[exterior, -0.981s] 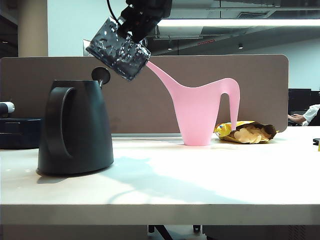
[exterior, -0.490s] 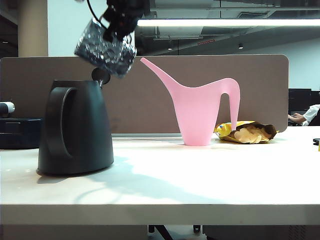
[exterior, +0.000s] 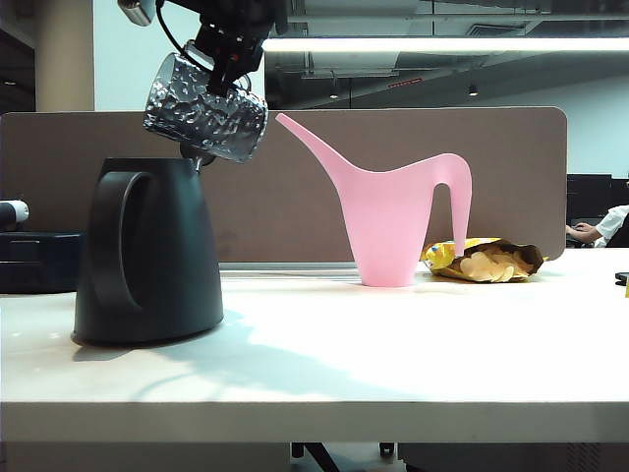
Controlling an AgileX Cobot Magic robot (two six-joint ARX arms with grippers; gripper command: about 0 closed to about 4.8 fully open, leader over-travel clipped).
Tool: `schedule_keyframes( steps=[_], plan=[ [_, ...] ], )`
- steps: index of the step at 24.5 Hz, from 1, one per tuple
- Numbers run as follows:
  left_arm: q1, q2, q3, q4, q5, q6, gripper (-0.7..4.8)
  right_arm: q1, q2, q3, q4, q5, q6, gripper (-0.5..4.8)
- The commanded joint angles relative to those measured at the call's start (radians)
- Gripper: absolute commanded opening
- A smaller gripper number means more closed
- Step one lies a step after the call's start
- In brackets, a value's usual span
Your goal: Pour the water from the cup into the kettle.
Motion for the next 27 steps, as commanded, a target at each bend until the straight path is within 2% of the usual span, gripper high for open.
schedule_keyframes(
  steps=[1,6,13,27],
  plan=[
    [0.0,0.001,0.003,0.001,0.001,-0.003,-0.05,0.006,0.008,0.011,0.025,0.02,-0.037,-0.09],
    [0.0,0.001,0.003,0.001,0.001,-0.007,-0.05,0.011,0.022,0.021,0.024,0.046,-0.058,-0.09],
    [0.0,0.001,0.003,0.001,0.001,-0.058,-0.05,0.015,0.027,0.023,0.042,0.065,-0.135,-0.09],
    [0.0,0.001,0.003,0.001,0.001,-0.06,-0.05,0.042,0.031,0.023,0.114,0.075,-0.262,-0.09]
  ],
)
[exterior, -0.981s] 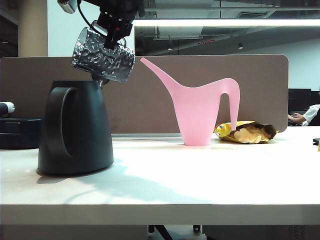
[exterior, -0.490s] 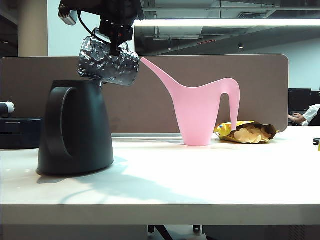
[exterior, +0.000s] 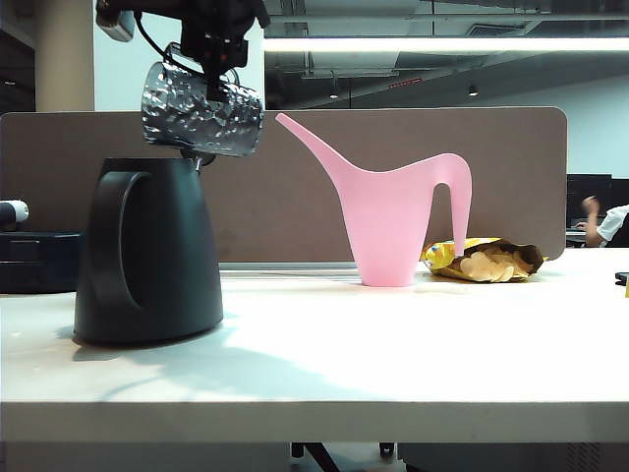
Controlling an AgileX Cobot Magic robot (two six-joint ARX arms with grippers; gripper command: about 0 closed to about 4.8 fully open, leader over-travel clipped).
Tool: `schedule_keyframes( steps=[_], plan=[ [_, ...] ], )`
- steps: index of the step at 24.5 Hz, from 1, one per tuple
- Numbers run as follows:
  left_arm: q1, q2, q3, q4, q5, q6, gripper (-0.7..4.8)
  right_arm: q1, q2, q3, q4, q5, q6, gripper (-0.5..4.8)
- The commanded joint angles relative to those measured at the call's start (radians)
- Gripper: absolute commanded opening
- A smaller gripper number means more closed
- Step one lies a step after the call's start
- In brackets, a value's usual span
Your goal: Pour the water from the cup into the kettle.
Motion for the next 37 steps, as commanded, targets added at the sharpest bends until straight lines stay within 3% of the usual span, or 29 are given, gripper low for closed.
schedule_keyframes(
  steps=[1,23,37],
  plan=[
    [0.0,0.001,0.003,0.001,0.0,-0.006,-0.05,0.003,-0.004,0.005,0.055,0.006,-0.041,-0.09],
    [0.0,0.001,0.002,0.002,-0.026,-0.005,-0.05,0.037,0.0,0.005,0.086,0.008,-0.172,-0.09],
    [-0.001,0.001,0.002,0.002,-0.026,-0.006,-0.05,0.04,0.023,0.005,0.108,0.016,-0.187,-0.09]
  ],
)
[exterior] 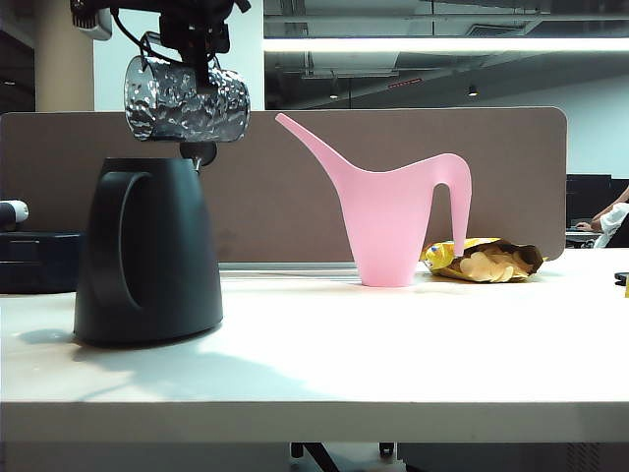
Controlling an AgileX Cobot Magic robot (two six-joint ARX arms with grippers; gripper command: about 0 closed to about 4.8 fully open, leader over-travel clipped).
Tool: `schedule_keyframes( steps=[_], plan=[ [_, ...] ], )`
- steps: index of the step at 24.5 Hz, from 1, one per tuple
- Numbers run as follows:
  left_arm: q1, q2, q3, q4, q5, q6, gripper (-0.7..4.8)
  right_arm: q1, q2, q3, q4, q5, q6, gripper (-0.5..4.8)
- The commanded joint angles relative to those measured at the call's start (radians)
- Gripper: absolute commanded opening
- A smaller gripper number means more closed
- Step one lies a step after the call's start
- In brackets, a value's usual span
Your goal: Pour the water from the cup into the kettle.
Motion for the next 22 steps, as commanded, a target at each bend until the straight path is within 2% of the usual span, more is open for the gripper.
schedule_keyframes(
  steps=[1,22],
  plan=[
    [-0.001,0.001,0.003,0.002,-0.001,-0.003,-0.05,0.003,0.016,0.006,0.019,0.007,-0.003,-0.09],
    [0.0,0.001,0.003,0.002,-0.001,-0.003,-0.05,0.002,0.01,0.006,0.058,0.035,0.012,-0.09]
  ],
)
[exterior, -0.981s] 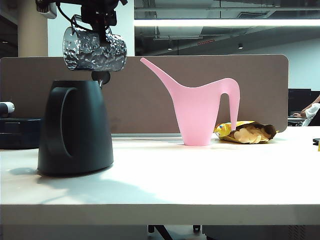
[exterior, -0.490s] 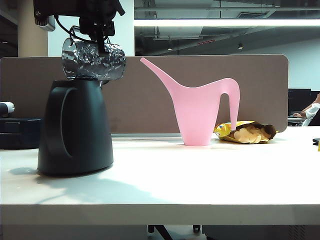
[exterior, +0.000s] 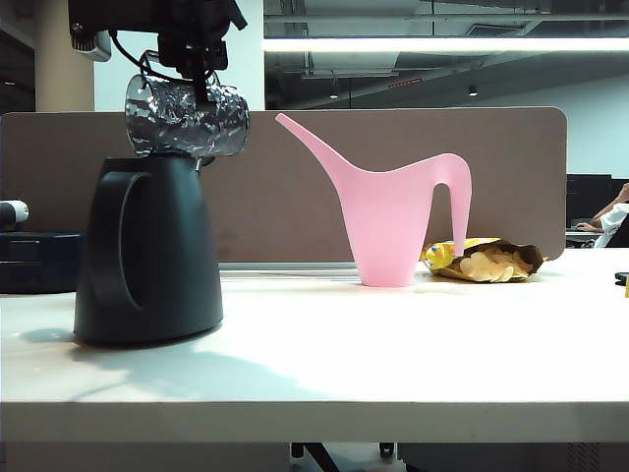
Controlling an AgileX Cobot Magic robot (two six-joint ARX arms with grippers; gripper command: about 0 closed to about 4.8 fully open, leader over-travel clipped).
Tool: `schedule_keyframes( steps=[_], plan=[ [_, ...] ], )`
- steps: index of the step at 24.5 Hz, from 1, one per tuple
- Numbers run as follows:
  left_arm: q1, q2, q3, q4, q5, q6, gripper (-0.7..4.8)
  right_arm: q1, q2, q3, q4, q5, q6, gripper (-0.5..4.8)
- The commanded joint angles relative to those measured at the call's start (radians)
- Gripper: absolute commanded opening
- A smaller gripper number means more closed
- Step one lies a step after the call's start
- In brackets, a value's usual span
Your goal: Pour the water from the cup into the kettle.
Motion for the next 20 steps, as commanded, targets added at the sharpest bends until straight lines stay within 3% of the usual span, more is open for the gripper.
schedule_keyframes(
  steps=[1,4,14,17,19,20],
  plan=[
    [0.0,0.001,0.003,0.002,0.0,-0.003,-0.05,0.002,-0.023,0.005,0.044,0.011,0.03,-0.08],
    [0.0,0.001,0.003,0.002,0.0,-0.003,-0.05,-0.006,-0.066,0.005,0.055,0.03,0.062,-0.08],
    [0.0,0.001,0.003,0.003,0.0,-0.003,-0.05,-0.088,-0.19,0.004,0.022,0.06,0.358,-0.08],
    [0.0,0.001,0.003,0.003,0.0,-0.003,-0.05,-0.128,-0.233,0.004,-0.03,0.058,0.505,-0.08],
    [0.0,0.001,0.003,0.002,0.006,-0.004,-0.05,-0.2,-0.284,0.004,-0.134,0.032,0.761,-0.08],
    [0.0,0.001,0.003,0.002,0.01,-0.005,-0.05,-0.218,-0.294,0.004,-0.166,0.019,0.817,-0.08]
  ],
)
